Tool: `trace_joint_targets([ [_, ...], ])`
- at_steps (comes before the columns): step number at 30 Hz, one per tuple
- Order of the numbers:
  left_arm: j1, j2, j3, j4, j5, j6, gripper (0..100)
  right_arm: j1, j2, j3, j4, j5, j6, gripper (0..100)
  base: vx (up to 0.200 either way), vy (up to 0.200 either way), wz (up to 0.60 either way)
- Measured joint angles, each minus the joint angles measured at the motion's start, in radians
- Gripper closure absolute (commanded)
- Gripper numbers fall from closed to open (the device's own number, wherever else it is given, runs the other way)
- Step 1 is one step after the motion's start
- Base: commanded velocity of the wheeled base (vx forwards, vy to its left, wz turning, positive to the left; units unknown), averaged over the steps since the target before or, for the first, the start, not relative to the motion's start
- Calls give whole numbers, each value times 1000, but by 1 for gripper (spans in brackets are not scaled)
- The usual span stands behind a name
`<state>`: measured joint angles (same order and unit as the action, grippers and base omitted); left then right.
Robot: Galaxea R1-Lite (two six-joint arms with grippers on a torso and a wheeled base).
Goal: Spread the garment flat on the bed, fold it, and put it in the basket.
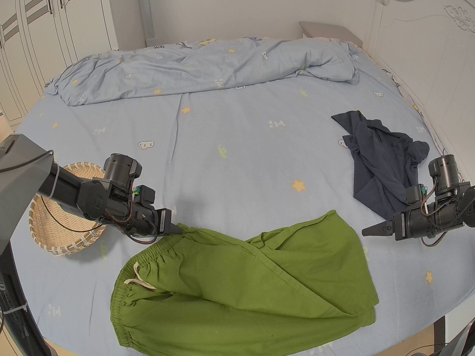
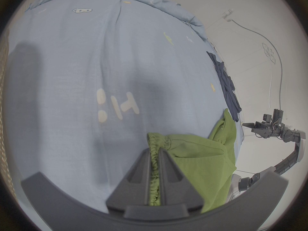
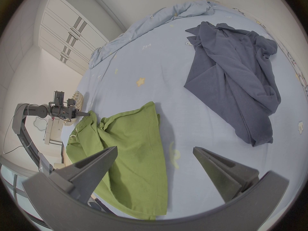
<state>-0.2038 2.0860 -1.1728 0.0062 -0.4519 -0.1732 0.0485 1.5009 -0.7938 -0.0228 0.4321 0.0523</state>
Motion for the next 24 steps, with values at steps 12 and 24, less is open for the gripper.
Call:
trace_joint_targets([
  [12, 17, -77, 17, 5, 40, -43, 100, -2, -1, 0, 0, -1, 0, 0, 0, 0, 0],
  [24, 183, -235, 27, 1, 43, -113, 100, -4, -3, 0, 0, 0, 3, 0, 0, 0, 0],
])
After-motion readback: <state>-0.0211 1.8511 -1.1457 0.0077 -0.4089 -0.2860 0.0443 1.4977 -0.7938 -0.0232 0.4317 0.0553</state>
